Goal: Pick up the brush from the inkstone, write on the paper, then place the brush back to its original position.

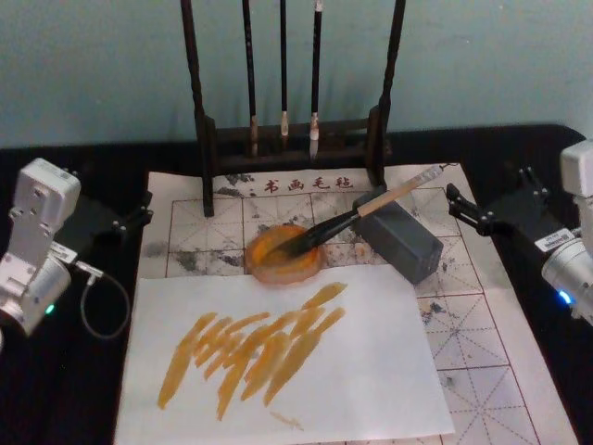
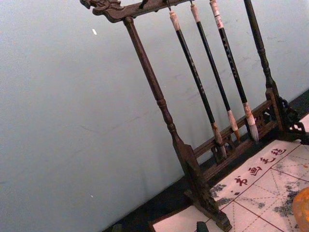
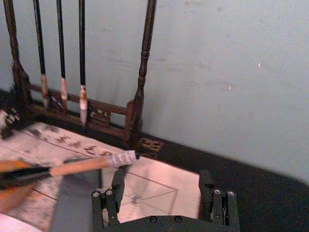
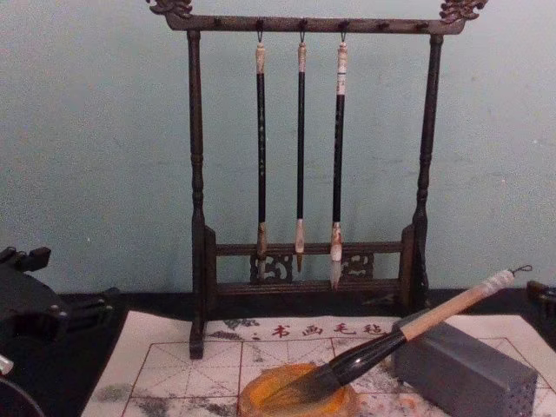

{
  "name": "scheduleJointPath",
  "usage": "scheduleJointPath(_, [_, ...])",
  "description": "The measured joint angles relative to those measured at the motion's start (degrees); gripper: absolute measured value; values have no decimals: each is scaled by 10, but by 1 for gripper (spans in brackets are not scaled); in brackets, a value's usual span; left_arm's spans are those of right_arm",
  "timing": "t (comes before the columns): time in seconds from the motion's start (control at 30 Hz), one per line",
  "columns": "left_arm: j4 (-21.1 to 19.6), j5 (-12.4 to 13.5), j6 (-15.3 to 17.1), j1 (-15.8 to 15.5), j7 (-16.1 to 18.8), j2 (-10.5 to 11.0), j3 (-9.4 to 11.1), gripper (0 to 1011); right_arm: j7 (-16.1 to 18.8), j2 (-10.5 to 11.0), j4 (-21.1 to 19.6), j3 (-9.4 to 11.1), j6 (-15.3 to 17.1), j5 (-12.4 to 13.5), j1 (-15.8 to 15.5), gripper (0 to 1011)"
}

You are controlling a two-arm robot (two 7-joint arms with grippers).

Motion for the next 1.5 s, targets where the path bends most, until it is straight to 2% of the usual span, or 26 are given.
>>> scheduleJointPath(0.13, [0,0,0,0,0,0,0,1001,40,-12,-9,27,19,66,-17,1002])
scheduleJointPath(0.17, [0,0,0,0,0,0,0,1001,40,-12,-9,27,19,66,-17,1002])
scheduleJointPath(0.3, [0,0,0,0,0,0,0,1001,82,-26,-19,54,53,137,-34,1002])
scheduleJointPath(0.37, [0,0,0,0,0,0,0,1001,95,-31,-20,62,65,160,-36,1002])
scheduleJointPath(0.4, [0,0,0,0,0,0,0,1001,108,-38,-20,70,79,182,-38,1002])
scheduleJointPath(0.43, [0,0,0,0,0,0,0,1001,108,-38,-20,70,79,182,-38,1002])
scheduleJointPath(0.5, [0,0,0,0,0,0,0,1001,132,-51,-17,84,111,231,-37,1002])
scheduleJointPath(0.53, [0,0,0,0,0,0,0,1001,132,-51,-17,84,111,231,-37,1002])
scheduleJointPath(0.57, [0,0,0,0,0,0,0,1001,142,-56,-13,88,126,254,-35,1002])
scheduleJointPath(0.63, [0,0,0,0,0,0,0,1001,149,-60,-9,91,143,279,-31,1002])
scheduleJointPath(0.67, [0,0,0,0,0,0,0,1001,155,-65,-4,95,159,301,-27,1002])
scheduleJointPath(0.73, [0,0,0,0,0,0,0,1001,159,-71,1,98,177,325,-22,1002])
scheduleJointPath(0.77, [0,0,0,0,0,0,0,1001,161,-77,8,100,193,345,-17,1002])
scheduleJointPath(0.87, [0,0,0,0,0,0,0,1001,163,-87,20,103,219,378,-7,1002])
scheduleJointPath(0.93, [0,0,0,0,0,0,0,1001,162,-93,30,103,234,398,1,1002])
scheduleJointPath(1.07, [0,0,0,0,0,0,0,1001,162,-102,50,100,251,421,14,1002])
scheduleJointPath(1.3, [0,0,0,0,0,0,0,1001,165,-115,91,87,257,441,40,1002])
scheduleJointPath(1.5, [0,0,0,0,0,0,0,1001,171,-124,124,78,248,449,61,1002])
